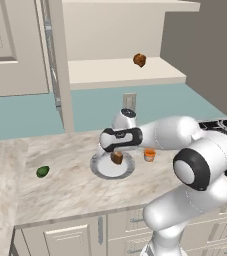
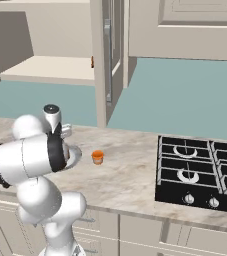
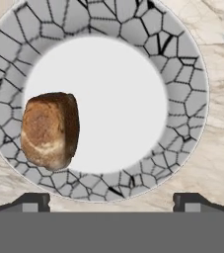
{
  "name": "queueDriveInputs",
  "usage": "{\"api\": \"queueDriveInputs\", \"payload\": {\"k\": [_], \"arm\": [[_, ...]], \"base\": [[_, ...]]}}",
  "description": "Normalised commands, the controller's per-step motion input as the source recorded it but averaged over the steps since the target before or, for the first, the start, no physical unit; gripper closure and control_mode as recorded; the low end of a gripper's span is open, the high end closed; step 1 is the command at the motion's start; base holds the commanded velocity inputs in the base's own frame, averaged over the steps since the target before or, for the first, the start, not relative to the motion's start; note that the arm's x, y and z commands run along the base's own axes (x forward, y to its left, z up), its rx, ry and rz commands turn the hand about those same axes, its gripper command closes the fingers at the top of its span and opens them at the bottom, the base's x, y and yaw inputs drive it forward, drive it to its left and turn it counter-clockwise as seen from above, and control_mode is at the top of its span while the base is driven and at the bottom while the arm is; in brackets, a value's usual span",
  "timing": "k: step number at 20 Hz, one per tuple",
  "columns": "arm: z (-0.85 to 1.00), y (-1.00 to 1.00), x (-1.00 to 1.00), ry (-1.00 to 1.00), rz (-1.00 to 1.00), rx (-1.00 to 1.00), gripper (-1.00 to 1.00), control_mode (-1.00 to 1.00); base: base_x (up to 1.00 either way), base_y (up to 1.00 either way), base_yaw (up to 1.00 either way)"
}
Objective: Pick the avocado and bread from the counter and place them on the plate. Then pick the jam from the cabinet and place it next to the plate. Lastly close the cabinet door.
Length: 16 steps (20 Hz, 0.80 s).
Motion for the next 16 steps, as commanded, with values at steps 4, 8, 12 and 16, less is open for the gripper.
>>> {"api": "queueDriveInputs", "payload": {"k": [4,8,12,16], "arm": [[0.0,0.24,-0.35,0.0,0.07,0.01,-1.0,-1.0],[0.0,0.31,-0.28,0.0,0.06,0.02,-1.0,-1.0],[0.0,0.29,-0.21,0.0,0.02,0.02,-1.0,-1.0],[0.0,0.29,-0.13,0.0,0.0,0.01,-1.0,-1.0]], "base": [[0.0,0.0,0.0],[0.0,0.0,0.0],[0.0,0.0,0.0],[0.0,0.0,0.0]]}}
